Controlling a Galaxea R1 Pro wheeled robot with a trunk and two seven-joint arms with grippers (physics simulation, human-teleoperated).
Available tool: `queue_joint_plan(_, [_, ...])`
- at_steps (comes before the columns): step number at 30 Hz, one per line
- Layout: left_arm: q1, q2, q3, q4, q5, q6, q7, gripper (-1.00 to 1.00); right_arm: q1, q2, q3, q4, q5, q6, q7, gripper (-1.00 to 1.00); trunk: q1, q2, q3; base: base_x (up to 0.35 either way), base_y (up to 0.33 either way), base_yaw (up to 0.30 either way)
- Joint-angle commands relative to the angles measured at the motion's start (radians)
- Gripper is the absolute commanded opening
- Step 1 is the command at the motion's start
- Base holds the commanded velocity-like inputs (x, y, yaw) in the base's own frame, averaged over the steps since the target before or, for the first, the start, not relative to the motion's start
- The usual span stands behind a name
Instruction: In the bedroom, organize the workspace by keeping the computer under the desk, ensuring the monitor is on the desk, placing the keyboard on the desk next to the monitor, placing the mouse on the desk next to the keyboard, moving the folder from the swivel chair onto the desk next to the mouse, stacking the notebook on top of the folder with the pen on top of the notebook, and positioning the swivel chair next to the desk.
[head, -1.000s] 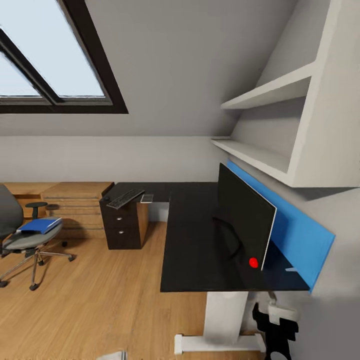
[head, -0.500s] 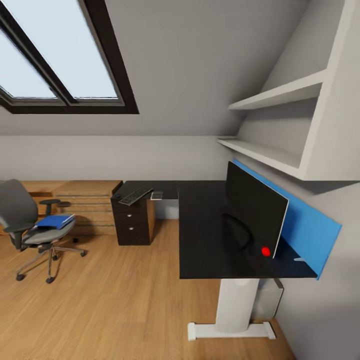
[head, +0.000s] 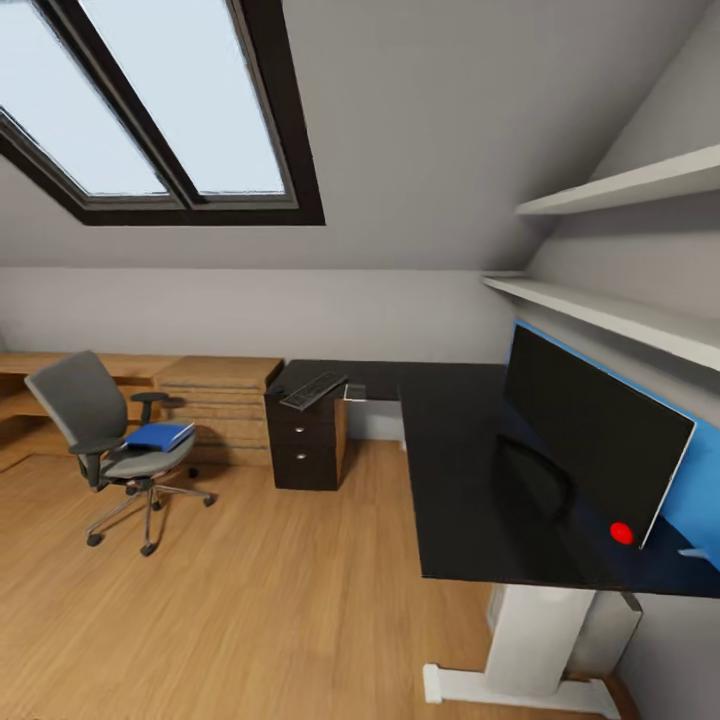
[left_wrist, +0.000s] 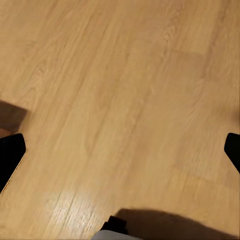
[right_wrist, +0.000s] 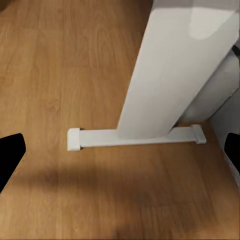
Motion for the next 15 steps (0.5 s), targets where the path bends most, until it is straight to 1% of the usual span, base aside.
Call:
queue_joint_plan(1, [0.0, 0.001, -0.005, 0.004, 0.01, -0.006, 0.005, 1.0, -0.001, 0.001, 0.002, 0.0, 0.006, 0.0, -0.008, 1.0, 0.001, -0.001, -0.002, 0.285, 0.219, 0.141])
queue_joint_plan(5, [-0.001, 0.0, -0.005, 0.011, 0.009, -0.006, 0.005, 1.0, -0.001, 0.004, 0.005, 0.001, 0.007, 0.0, -0.007, 1.0, 0.001, -0.001, -0.004, 0.292, 0.21, 0.064])
queue_joint_plan(8, [0.0, -0.005, -0.005, 0.013, 0.009, -0.006, 0.005, 1.0, -0.001, 0.004, 0.005, 0.002, 0.007, 0.0, -0.006, 1.0, 0.001, -0.001, -0.004, 0.298, 0.2, 0.012])
queue_joint_plan(15, [0.0, -0.006, -0.005, 0.015, 0.009, -0.006, 0.005, 1.0, -0.001, 0.005, 0.007, 0.002, 0.008, 0.0, -0.006, 1.0, 0.001, -0.001, -0.004, 0.299, 0.2, 0.002])
